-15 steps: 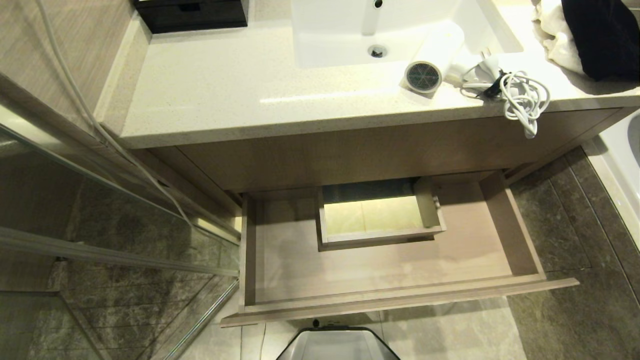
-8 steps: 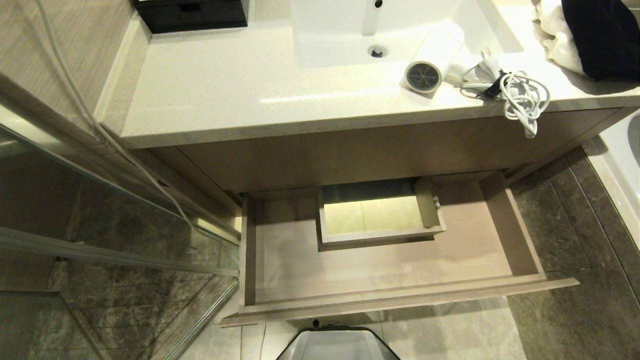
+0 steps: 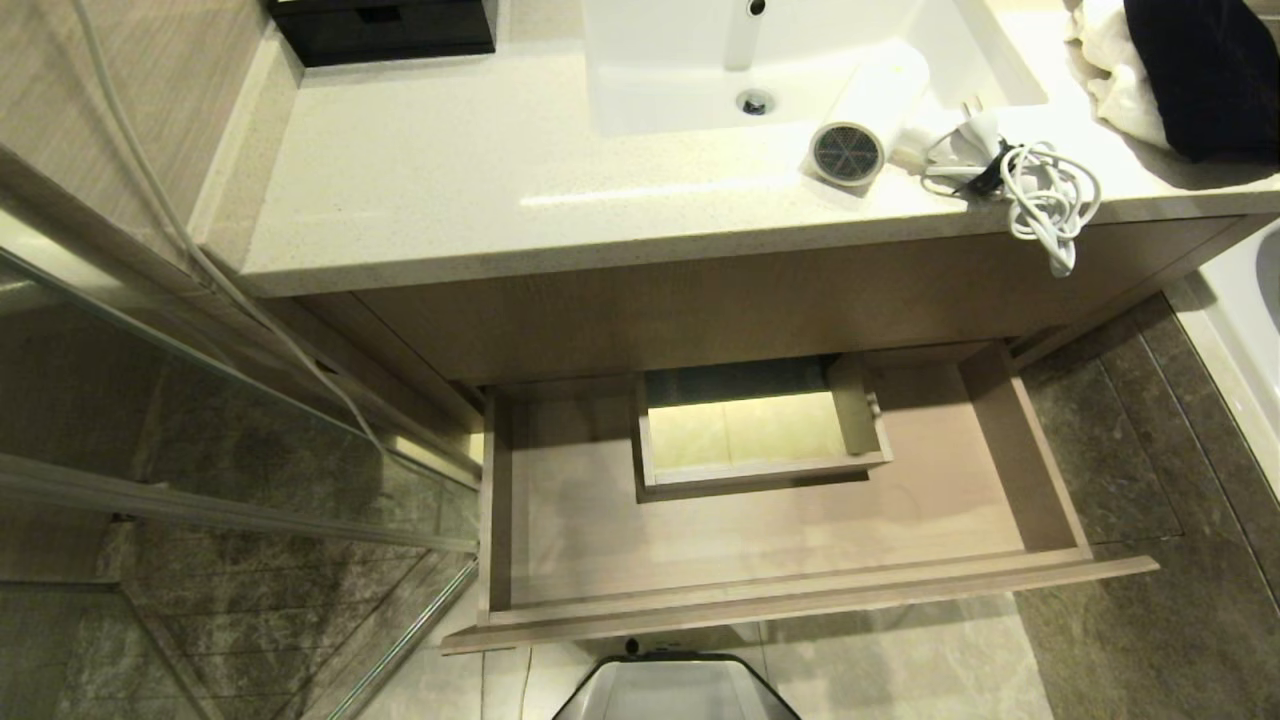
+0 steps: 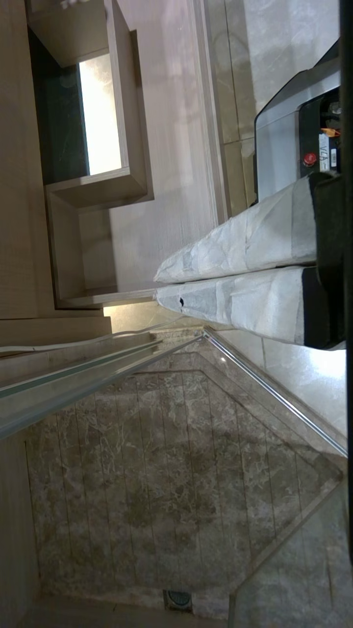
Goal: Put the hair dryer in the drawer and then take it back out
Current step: Pick up the hairdryer
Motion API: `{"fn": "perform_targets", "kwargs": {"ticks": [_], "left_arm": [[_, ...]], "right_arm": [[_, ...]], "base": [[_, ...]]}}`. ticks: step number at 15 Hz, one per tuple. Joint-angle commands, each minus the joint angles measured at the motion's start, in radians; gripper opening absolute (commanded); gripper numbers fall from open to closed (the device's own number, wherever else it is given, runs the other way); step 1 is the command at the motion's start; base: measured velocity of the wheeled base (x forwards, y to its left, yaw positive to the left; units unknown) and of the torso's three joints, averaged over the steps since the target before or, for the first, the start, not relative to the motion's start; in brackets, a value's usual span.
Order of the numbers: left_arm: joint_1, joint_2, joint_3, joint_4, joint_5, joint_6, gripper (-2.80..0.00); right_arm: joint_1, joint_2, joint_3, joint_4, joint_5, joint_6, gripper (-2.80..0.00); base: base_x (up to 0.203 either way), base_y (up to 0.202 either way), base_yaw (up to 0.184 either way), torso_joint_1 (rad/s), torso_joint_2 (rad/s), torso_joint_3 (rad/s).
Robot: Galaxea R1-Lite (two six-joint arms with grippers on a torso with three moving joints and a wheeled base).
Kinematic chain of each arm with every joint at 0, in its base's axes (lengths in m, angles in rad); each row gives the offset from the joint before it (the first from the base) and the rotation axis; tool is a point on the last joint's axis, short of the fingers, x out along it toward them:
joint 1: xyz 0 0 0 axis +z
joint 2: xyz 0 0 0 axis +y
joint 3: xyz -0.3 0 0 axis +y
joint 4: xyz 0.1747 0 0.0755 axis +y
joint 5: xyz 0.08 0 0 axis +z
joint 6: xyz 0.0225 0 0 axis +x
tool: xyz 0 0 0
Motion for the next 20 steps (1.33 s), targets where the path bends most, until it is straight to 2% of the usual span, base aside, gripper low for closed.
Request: {"fn": "perform_targets", "kwargs": {"ticks": [1, 2, 4, 7, 10, 13, 17, 18, 20], "left_arm": [[0.0, 0.0, 0.001, 0.0, 0.0, 0.0, -2.8], [0.0, 0.0, 0.002, 0.0, 0.0, 0.0, -2.8], [0.0, 0.0, 0.001, 0.0, 0.0, 0.0, -2.8], [0.0, 0.0, 0.002, 0.0, 0.0, 0.0, -2.8], [0.0, 0.0, 0.002, 0.0, 0.0, 0.0, -2.8], [0.0, 0.0, 0.002, 0.0, 0.0, 0.0, -2.8], [0.0, 0.0, 0.002, 0.0, 0.0, 0.0, -2.8], [0.0, 0.0, 0.002, 0.0, 0.0, 0.0, -2.8], [0.0, 0.0, 0.002, 0.0, 0.0, 0.0, -2.8]], "right_arm": [[0.002, -0.016, -0.38, 0.187, -0.003, 0.005, -2.8], [0.001, 0.037, -0.536, 0.254, -0.005, 0.018, -2.8], [0.002, 0.244, -0.754, 0.329, -0.006, 0.062, -2.8], [0.008, 0.734, -1.087, 0.423, 0.01, 0.105, -2.8], [0.035, 1.122, -1.434, 0.606, 0.02, 0.127, -2.8], [0.038, 1.369, -1.538, 0.729, 0.01, 0.1, -2.8], [0.0, 1.576, -1.574, 0.747, 0.008, 0.02, -2.8], [-0.006, 1.607, -1.57, 0.719, 0.006, -0.017, -2.8], [-0.04, 1.649, -1.539, 0.61, 0.013, -0.157, -2.8]], "base": [[0.0, 0.0, 0.0, 0.0, 0.0, 0.0], [0.0, 0.0, 0.0, 0.0, 0.0, 0.0], [0.0, 0.0, 0.0, 0.0, 0.0, 0.0], [0.0, 0.0, 0.0, 0.0, 0.0, 0.0], [0.0, 0.0, 0.0, 0.0, 0.0, 0.0], [0.0, 0.0, 0.0, 0.0, 0.0, 0.0], [0.0, 0.0, 0.0, 0.0, 0.0, 0.0], [0.0, 0.0, 0.0, 0.0, 0.0, 0.0], [0.0, 0.0, 0.0, 0.0, 0.0, 0.0]]}}
